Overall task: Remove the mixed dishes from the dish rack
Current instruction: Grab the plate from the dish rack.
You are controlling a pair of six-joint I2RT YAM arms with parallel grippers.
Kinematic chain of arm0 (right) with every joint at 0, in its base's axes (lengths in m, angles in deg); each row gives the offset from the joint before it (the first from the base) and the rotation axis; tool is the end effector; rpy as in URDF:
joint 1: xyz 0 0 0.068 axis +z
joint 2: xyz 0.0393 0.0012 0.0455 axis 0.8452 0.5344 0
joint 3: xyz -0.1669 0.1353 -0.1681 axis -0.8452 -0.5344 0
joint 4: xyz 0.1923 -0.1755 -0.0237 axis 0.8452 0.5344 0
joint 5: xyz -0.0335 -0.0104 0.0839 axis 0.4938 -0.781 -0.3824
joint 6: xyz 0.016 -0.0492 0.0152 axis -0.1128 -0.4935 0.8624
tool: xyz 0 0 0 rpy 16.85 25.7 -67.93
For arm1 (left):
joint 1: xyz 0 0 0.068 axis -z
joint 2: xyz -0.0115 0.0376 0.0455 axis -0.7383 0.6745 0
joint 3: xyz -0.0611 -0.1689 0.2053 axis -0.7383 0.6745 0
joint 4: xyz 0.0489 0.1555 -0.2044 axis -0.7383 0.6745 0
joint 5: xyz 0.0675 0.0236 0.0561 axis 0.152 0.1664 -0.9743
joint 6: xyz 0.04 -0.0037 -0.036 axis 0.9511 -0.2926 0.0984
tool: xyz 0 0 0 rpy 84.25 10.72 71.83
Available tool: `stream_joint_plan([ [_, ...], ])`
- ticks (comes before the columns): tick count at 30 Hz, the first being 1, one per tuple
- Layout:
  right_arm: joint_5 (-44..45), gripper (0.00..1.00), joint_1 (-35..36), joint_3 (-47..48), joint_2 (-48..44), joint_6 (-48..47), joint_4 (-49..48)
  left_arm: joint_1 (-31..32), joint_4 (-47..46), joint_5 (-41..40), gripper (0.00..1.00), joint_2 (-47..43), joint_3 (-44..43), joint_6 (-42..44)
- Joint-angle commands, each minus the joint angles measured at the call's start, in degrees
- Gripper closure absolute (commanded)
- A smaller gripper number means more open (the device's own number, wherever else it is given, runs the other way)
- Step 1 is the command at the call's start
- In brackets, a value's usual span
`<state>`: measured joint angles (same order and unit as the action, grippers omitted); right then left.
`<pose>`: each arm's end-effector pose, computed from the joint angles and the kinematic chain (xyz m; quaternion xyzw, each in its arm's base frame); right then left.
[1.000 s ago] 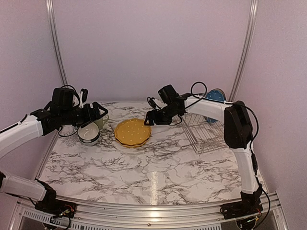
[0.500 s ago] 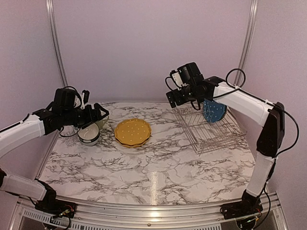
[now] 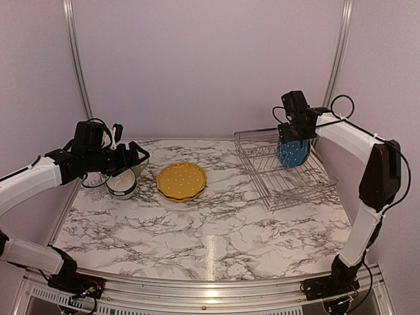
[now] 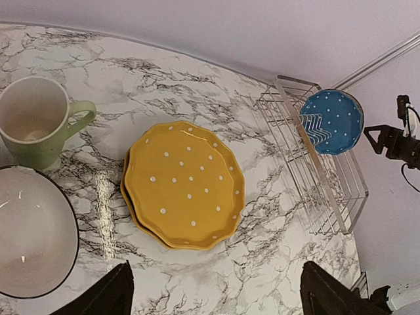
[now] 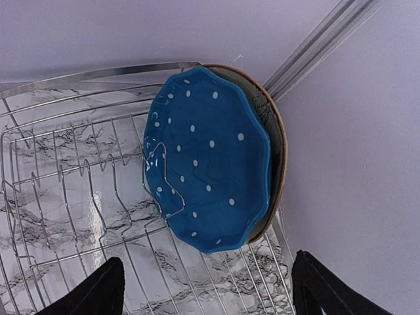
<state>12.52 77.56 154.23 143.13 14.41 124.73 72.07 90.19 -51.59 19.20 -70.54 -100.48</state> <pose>0.3874 0.1190 0.3205 -0.0115 0.8945 -0.1861 0.4063 0.2521 -0.1234 0.3022 -0.0048 0.8442 -0.3349 0.4185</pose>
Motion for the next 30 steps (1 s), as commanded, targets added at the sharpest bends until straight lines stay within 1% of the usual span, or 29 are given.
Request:
stream_joint_plan([
  [1,-0.1,0.18,-1.3,3.3,2.3,1.4,1.1,0.2,0.2,0.4,0.1,0.5,-0.1,0.5],
  [6,1.5,0.25,-2.8,8.8,6.6,0.3,2.3,0.2,0.9,0.2,0.1,0.2,-0.3,0.8],
  [11,7.4,0.27,-3.1,13.5,10.7,-1.2,4.2,0.2,1.8,-0.8,0.1,-0.5,-0.1,1.3],
  [16,9.1,0.27,-3.6,15.5,13.1,-2.5,4.2,0.2,2.0,-0.9,0.1,-0.3,-0.2,1.5],
  [30,8.1,0.27,-5.7,18.7,17.8,-3.6,3.2,0.2,2.1,-0.7,0.09,0.6,-1.1,1.8],
])
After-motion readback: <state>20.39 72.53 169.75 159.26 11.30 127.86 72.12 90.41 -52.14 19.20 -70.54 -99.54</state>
